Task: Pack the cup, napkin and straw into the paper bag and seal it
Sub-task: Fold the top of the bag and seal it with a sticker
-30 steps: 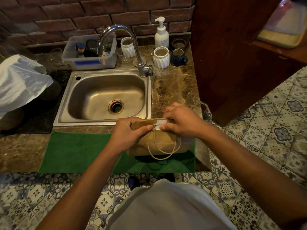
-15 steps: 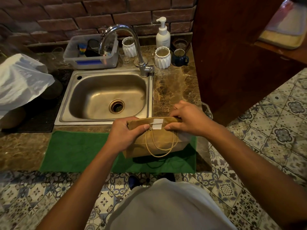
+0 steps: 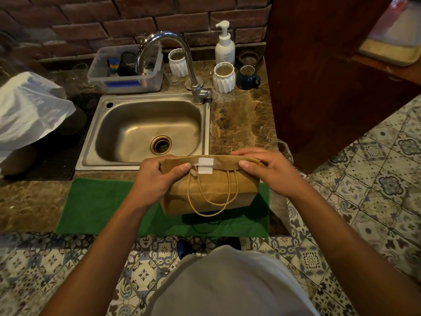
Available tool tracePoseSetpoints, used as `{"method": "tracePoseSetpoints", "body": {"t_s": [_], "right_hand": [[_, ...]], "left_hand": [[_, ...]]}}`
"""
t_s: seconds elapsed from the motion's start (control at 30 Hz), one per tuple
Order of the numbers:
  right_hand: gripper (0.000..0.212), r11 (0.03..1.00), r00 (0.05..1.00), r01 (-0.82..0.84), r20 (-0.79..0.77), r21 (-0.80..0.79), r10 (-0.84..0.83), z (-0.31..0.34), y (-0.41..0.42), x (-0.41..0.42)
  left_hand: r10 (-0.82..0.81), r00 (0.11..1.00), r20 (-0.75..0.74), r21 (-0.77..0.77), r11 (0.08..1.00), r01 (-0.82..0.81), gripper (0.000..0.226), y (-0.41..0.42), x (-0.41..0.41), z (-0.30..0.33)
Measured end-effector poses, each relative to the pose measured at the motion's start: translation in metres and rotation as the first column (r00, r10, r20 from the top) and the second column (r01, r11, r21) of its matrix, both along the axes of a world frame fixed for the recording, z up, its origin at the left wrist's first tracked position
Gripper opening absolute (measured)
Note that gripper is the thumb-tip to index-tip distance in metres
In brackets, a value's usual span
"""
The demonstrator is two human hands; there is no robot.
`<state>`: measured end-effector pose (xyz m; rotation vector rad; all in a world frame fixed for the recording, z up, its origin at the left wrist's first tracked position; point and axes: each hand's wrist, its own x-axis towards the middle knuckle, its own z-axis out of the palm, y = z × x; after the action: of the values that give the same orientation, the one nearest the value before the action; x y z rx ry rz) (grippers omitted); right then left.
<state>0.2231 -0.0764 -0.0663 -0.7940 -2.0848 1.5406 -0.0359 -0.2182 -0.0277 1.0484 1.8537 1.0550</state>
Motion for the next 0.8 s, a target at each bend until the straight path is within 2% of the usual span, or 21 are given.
{"method": "tracePoseSetpoints", "body": {"t_s": [0.1, 0.23, 0.33, 0.5, 0.8], "right_hand": [[0.026, 0.987, 0.993, 0.081, -0.073, -0.141, -0.092, -0.002, -0.006, -0.003], [0.032, 0.982, 0.989, 0.124, -0.058, -0.139, -0.133, -0.004, -0.009, -0.005], [0.039, 0.981, 0.994, 0.096, -0.036, -0.170, -0.103, -0.004, -0.014, -0.008], [0.037, 0.992, 0.998, 0.051, -0.034, -0.114, -0.055, 0.001, -0.024, -0.017], [0.035, 0.984, 0.982, 0.173, -0.073, -0.040, -0.175, 0.016, -0.056, -0.030]], "left_hand": [[0.003, 0.999, 0.040, 0.001, 1.000, -0.003, 0.006, -0.002, -0.003, 0.003], [0.021, 0.998, 0.056, 0.014, 1.000, -0.022, 0.009, -0.008, -0.006, 0.006], [0.024, 0.997, 0.070, -0.001, 1.000, -0.024, 0.009, -0.013, -0.009, 0.008], [0.027, 0.997, 0.073, 0.001, 1.000, -0.027, 0.010, -0.020, -0.015, 0.013], [-0.029, 0.994, 0.106, 0.031, 0.999, 0.026, 0.006, -0.023, -0.043, 0.011]]}}
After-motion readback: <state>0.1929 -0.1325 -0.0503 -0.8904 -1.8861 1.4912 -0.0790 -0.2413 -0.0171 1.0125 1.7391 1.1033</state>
